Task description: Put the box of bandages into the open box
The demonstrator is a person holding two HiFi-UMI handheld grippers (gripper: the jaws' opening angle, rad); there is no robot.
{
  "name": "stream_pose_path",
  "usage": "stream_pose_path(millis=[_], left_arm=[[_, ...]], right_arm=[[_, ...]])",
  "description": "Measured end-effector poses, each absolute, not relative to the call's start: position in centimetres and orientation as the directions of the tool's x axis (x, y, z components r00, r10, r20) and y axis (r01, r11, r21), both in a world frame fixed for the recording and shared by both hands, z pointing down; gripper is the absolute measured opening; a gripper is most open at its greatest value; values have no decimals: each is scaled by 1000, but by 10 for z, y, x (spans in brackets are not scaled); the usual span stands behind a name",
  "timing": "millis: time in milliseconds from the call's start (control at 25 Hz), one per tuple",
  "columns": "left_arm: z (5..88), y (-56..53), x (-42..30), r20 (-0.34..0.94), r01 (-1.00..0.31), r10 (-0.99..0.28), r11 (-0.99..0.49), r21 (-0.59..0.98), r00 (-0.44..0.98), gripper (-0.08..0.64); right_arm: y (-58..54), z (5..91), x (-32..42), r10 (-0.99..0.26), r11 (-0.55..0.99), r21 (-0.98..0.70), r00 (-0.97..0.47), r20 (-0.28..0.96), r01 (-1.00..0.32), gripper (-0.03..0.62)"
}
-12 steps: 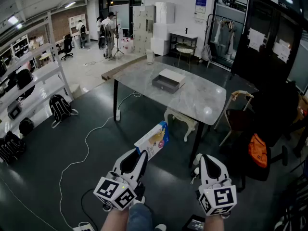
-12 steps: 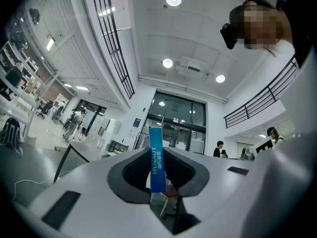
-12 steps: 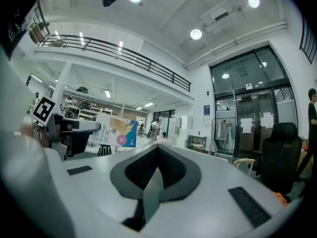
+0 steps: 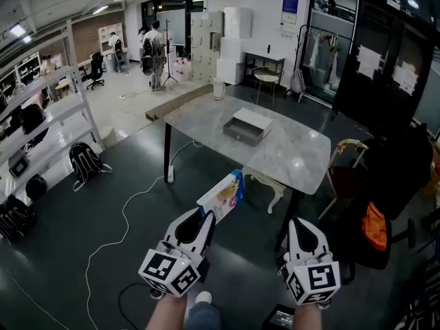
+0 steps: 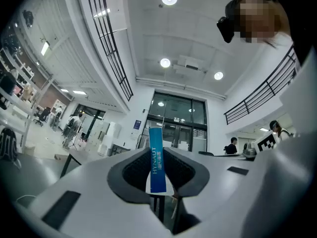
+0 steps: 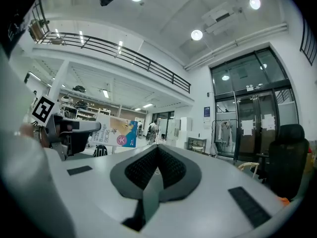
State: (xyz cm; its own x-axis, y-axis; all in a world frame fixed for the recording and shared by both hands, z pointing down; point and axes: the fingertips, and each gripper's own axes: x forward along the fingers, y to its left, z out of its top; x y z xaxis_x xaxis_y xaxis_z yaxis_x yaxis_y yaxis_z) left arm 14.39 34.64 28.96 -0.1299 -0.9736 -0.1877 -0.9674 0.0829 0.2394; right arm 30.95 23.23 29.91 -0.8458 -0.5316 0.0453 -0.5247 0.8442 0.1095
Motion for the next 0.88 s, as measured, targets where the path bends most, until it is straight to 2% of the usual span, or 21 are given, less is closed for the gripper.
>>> stream_pose_path(millis=[320,560,880], left_arm=[[282,305,71,-170,-988,-977,109,106,-126,86],[281,277,29,-146,-987,-981,139,-83,-126,86],[291,255,-5,-138,-991,-984,120,-52,-112,86]], right_arm=[[195,289,236,-540,839,82,-842,-8,-538,25],[173,283,185,-569,819,77,-822,-23,-568,25],[156,293,155,-579,813,87,-815,5,-576,25]])
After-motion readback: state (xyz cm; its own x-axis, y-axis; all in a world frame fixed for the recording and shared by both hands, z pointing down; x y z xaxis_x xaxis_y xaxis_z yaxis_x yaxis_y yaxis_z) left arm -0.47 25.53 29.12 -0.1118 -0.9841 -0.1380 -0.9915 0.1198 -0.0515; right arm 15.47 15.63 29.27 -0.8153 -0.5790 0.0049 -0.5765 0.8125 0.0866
